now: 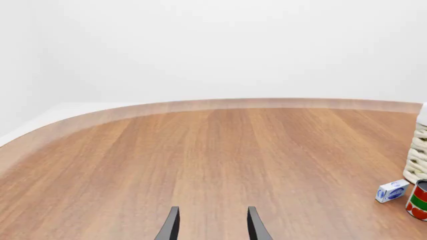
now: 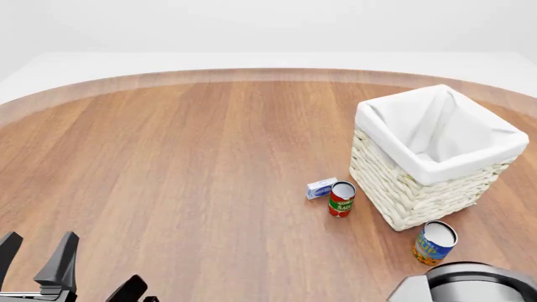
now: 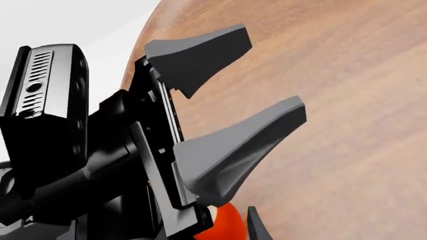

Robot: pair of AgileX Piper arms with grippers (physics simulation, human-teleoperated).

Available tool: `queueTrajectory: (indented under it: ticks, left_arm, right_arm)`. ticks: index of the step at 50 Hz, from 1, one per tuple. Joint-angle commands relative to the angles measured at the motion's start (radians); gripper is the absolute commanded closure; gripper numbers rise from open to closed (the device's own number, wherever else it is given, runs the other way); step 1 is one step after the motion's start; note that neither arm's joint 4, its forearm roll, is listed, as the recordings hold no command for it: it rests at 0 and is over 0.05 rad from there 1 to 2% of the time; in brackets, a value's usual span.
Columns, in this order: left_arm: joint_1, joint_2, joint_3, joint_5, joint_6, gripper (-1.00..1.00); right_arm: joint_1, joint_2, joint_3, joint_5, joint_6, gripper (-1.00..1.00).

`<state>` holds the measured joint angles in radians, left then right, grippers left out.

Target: Pick up the ketchup, and put it in the basket.

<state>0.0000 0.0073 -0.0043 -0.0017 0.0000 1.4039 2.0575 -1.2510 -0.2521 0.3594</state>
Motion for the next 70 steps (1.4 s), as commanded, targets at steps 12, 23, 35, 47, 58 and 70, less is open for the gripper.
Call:
queueTrajectory:
  ticks: [12,23,35,47,58,70]
  left_arm:
    - [0.0,0.0,0.0,0.0,0.0,-1.0]
    - [0.0,0.0,0.0,0.0,0.0,-1.0]
    - [0.0,0.0,0.0,0.0,0.0,-1.0]
    - [0.0,0.0,0.0,0.0,0.0,-1.0]
    - [0.0,0.0,0.0,0.0,0.0,-1.0]
    - [0.0,0.0,0.0,0.0,0.0,-1.0]
  right_arm:
    - [-0.001,0.05,-0.034,0.008,-0.006,-1.0]
    - [-0.006,0.042,-0.027,0.002,-0.016,1.0]
    - [-0.017,0.01,-0.006,-0.006,-0.02,1.0]
    - [-0.03,-0.022,0.024,-0.026,-0.017,1.0]
    - [-0.053,-0.036,0.038,-0.032,-0.003,1.0]
    - [-0.08,-0.057,0.064,-0.051,0.017,1.0]
